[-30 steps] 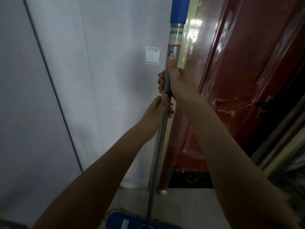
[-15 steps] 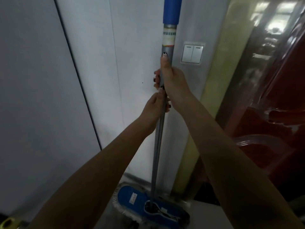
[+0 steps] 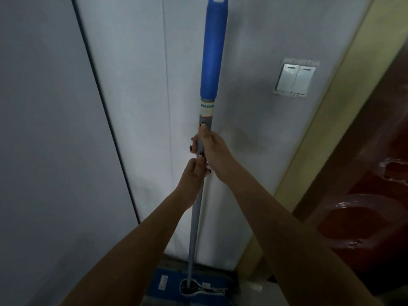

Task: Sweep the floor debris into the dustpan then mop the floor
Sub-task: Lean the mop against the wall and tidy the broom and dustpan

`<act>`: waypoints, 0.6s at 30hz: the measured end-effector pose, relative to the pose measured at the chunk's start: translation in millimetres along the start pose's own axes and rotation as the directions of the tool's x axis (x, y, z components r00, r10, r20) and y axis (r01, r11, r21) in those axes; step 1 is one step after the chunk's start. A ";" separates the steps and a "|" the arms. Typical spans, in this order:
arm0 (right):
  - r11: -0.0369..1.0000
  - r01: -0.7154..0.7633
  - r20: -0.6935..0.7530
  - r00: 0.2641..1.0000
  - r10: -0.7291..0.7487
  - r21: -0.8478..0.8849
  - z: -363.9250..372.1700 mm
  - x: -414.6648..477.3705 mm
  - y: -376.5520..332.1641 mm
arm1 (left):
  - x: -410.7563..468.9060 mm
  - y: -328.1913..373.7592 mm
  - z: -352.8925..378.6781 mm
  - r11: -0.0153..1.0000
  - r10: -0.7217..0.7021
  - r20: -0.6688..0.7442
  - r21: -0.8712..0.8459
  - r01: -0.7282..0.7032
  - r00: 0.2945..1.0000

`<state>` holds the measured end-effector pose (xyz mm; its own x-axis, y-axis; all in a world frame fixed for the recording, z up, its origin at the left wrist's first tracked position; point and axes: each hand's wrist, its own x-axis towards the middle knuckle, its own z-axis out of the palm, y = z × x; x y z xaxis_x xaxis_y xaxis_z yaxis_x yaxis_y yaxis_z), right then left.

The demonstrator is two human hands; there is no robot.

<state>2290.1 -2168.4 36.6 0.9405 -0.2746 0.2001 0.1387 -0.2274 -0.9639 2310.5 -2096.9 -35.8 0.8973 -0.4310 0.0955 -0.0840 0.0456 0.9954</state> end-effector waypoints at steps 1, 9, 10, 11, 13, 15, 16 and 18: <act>1.000 -0.025 -0.009 1.000 0.025 -0.004 4.0 3.8 6.8 | 4.6 -6.1 -3.1 1.000 -0.026 0.002 0.012 0.026 1.000; 0.981 -0.158 0.103 0.980 0.170 -0.111 20.6 41.9 27.8 | 37.3 -31.5 -23.7 0.999 -0.037 -0.034 0.020 0.038 0.999; 0.978 -0.170 0.119 0.976 0.185 -0.124 26.2 46.8 28.7 | 40.3 -33.2 -28.5 0.999 -0.034 -0.050 0.022 0.035 0.998; 0.976 -0.172 0.121 0.975 0.187 -0.131 33.2 52.7 29.7 | 44.2 -34.3 -34.2 0.999 -0.037 -0.072 0.031 0.039 0.997; 0.976 -0.159 0.112 0.978 0.176 -0.152 50.3 66.3 32.2 | 52.3 -34.8 -47.8 0.997 -0.048 -0.111 0.050 0.054 0.993; 0.974 -0.154 0.124 0.977 0.176 -0.165 69.5 77.5 36.5 | 59.4 -36.7 -64.6 0.996 -0.048 -0.141 0.070 0.059 0.989; 0.974 -0.156 0.135 0.975 0.179 -0.165 79.2 82.0 40.4 | 61.6 -38.1 -74.4 0.995 -0.056 -0.155 0.069 0.068 0.986; 0.976 -0.147 0.143 0.975 0.171 -0.162 96.7 89.2 49.6 | 67.1 -43.0 -95.5 0.995 -0.076 -0.164 0.046 0.085 0.983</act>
<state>2410.8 -2113.8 -10.3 0.9849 -0.1728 0.0052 -0.0534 -0.3324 -0.9416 2415.7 -2041.7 -72.6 0.9600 -0.2794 0.0173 -0.0276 -0.0328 0.9991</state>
